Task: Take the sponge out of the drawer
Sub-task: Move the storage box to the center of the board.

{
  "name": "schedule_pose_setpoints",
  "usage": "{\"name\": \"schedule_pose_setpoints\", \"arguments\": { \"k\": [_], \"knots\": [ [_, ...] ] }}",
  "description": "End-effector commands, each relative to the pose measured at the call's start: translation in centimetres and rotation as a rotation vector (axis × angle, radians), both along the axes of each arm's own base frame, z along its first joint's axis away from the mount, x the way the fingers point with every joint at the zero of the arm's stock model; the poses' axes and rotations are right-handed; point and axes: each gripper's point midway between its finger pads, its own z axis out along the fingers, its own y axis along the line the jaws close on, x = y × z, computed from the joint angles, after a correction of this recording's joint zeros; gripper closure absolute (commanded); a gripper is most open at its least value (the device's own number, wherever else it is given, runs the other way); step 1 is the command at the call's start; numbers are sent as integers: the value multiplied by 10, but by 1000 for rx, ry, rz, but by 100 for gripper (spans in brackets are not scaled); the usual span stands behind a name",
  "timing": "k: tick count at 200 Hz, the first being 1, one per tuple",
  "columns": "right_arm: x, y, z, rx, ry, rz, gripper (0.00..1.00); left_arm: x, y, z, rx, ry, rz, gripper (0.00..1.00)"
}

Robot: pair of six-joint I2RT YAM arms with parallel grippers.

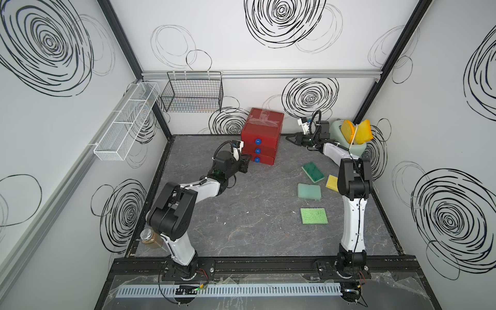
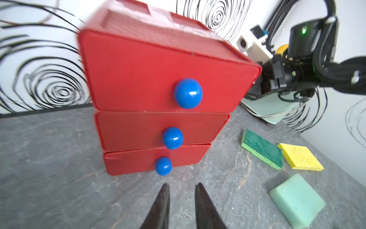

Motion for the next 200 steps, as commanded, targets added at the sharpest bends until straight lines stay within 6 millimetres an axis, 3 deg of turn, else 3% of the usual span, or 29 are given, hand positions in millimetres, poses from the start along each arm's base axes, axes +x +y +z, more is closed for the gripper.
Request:
{"name": "schedule_pose_setpoints", "arguments": {
  "k": [1,26,59,78,124,144,159,200],
  "knots": [
    [10,-1,10,22,-26,-14,100,16,47,-25,-2,114,99,71],
    [17,-1,3,36,-18,-21,100,49,83,-25,-59,116,164,68],
    [24,11,-3,61,-5,-5,100,98,89,-35,-114,142,127,68],
    [26,21,-7,83,1,7,100,120,72,-35,-152,150,45,75],
    [32,42,-17,108,14,21,100,155,35,-29,-205,140,-58,72],
    [33,49,-19,125,24,27,100,166,17,-40,-207,169,-127,71],
    [32,57,-20,131,26,40,100,167,4,-50,-197,193,-163,71],
    [18,81,-23,128,36,93,100,147,-22,-42,-215,182,-241,71]
  ]
}}
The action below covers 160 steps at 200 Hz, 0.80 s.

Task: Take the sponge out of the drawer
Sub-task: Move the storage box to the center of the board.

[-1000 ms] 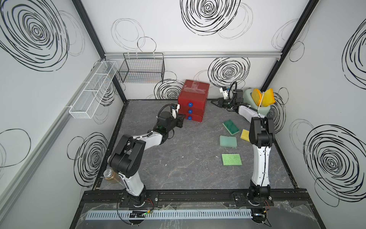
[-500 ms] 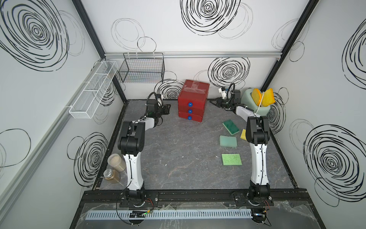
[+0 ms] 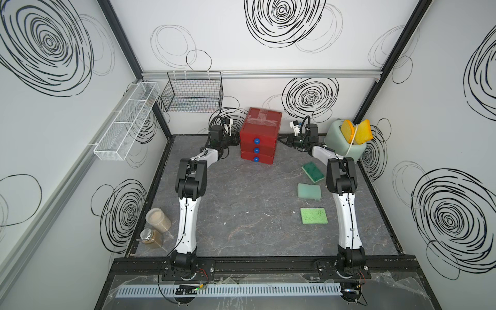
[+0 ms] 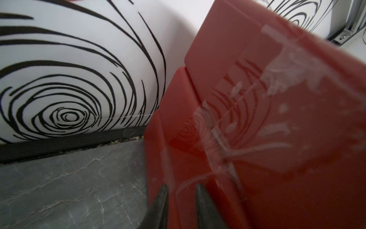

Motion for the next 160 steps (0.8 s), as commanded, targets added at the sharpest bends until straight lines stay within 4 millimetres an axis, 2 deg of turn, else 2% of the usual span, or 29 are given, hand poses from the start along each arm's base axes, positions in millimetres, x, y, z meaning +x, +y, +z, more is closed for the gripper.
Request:
{"name": "schedule_pose_setpoints", "arguments": {
  "k": [1,29,60,70,108,160],
  "knots": [
    [-15,39,13,23,-41,82,100,-29,-47,5,-40,7,-159,71],
    [-31,50,20,24,-50,108,100,-53,-57,-1,-67,16,-185,71],
    [-58,58,26,3,-56,135,100,-87,-68,-7,-63,25,-207,70],
    [-69,59,27,0,-54,143,100,-97,-73,1,-82,12,-209,69],
    [-106,61,29,-20,-50,163,100,-131,-86,6,-85,9,-229,69],
    [-171,71,33,-57,-37,201,100,-189,-100,23,-84,-14,-240,69]
  ]
}}
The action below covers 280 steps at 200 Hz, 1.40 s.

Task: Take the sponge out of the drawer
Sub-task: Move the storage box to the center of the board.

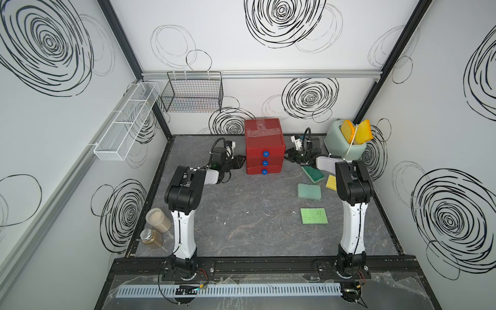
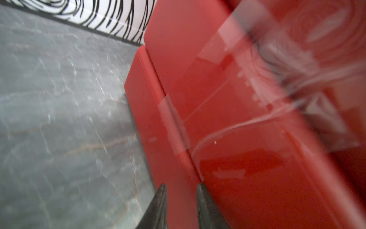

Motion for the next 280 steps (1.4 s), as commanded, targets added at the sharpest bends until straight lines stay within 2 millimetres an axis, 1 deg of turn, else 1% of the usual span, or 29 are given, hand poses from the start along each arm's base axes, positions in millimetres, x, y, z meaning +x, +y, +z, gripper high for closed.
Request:
{"name": "schedule_pose_setpoints", "arguments": {
  "k": [1,22,40,61,84,93,102,112,120,138,143,155,168,192,208,225,242,262,280],
  "knots": [
    [-71,77,56,93,-125,279,100,-52,-78,72,-104,-193,-243,69],
    [-105,84,51,37,-105,310,100,-74,-73,73,-66,-195,-233,69],
    [-133,88,52,-9,-91,339,100,-90,-62,71,-40,-188,-211,69],
    [-162,90,52,-55,-72,354,100,-108,-50,70,-8,-193,-199,69],
    [-186,86,54,-102,-54,358,100,-124,-42,69,18,-189,-192,70],
    [-193,82,53,-140,-41,359,100,-128,-38,66,30,-183,-185,70],
    [-195,75,56,-181,-43,350,100,-131,-30,63,49,-176,-160,71],
    [-191,66,63,-245,-61,316,100,-132,-19,59,68,-169,-108,71],
    [-184,58,71,-302,-81,286,100,-132,-9,57,73,-153,-64,71],
    [-163,41,93,-386,-136,217,100,-131,12,63,113,-165,43,68],
    [-157,37,99,-403,-151,201,100,-132,19,59,144,-145,74,68],
    [-144,27,108,-445,-170,164,100,-133,30,60,190,-138,125,66],
    [-137,23,114,-458,-177,155,100,-136,43,56,232,-118,174,65],
    [-128,20,117,-466,-190,143,100,-145,53,45,227,-85,205,66],
    [-115,18,134,-481,-232,122,100,-157,58,39,218,-73,237,66],
    [-97,20,163,-485,-301,103,99,-172,66,34,236,-71,272,66],
    [-82,31,183,-473,-348,137,99,-187,69,35,220,-70,304,66],
    [-75,54,191,-452,-381,216,99,-210,64,41,215,-105,294,66],
    [-74,72,184,-446,-390,282,99,-233,46,45,192,-137,234,65]
  ]
}}
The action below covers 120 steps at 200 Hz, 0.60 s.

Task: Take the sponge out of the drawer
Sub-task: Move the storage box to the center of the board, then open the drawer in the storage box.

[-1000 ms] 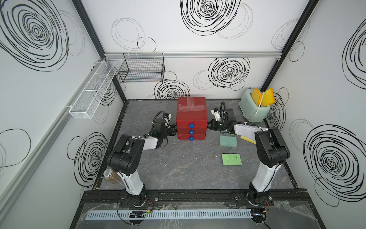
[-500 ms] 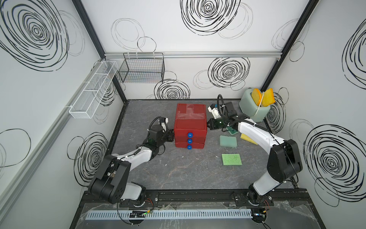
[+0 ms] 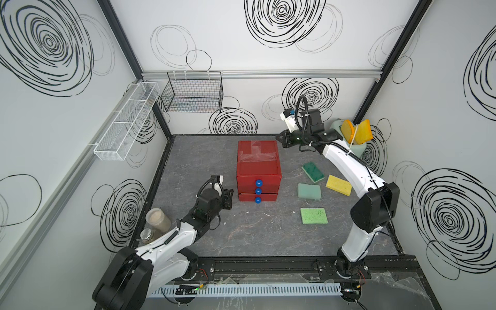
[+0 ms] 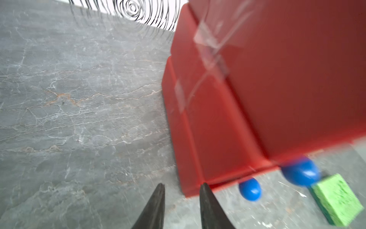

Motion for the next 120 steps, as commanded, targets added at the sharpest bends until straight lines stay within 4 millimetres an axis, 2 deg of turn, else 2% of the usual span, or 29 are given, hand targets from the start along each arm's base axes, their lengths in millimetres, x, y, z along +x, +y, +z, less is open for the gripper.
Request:
{"name": "schedule_pose_setpoints", "arguments": {
  "k": [1,28,59,120],
  "knots": [
    [-13,24,-25,-51,58,135,99,-19,-9,9,-29,-43,1,65],
    [-16,39,-53,-67,104,205,99,-49,-41,8,-87,-84,-106,62],
    [-15,45,-82,-79,150,230,99,-59,-72,-6,-92,-66,-177,59],
    [-20,47,-91,-66,172,251,99,-30,-134,-6,-97,-122,-232,50]
  ]
}}
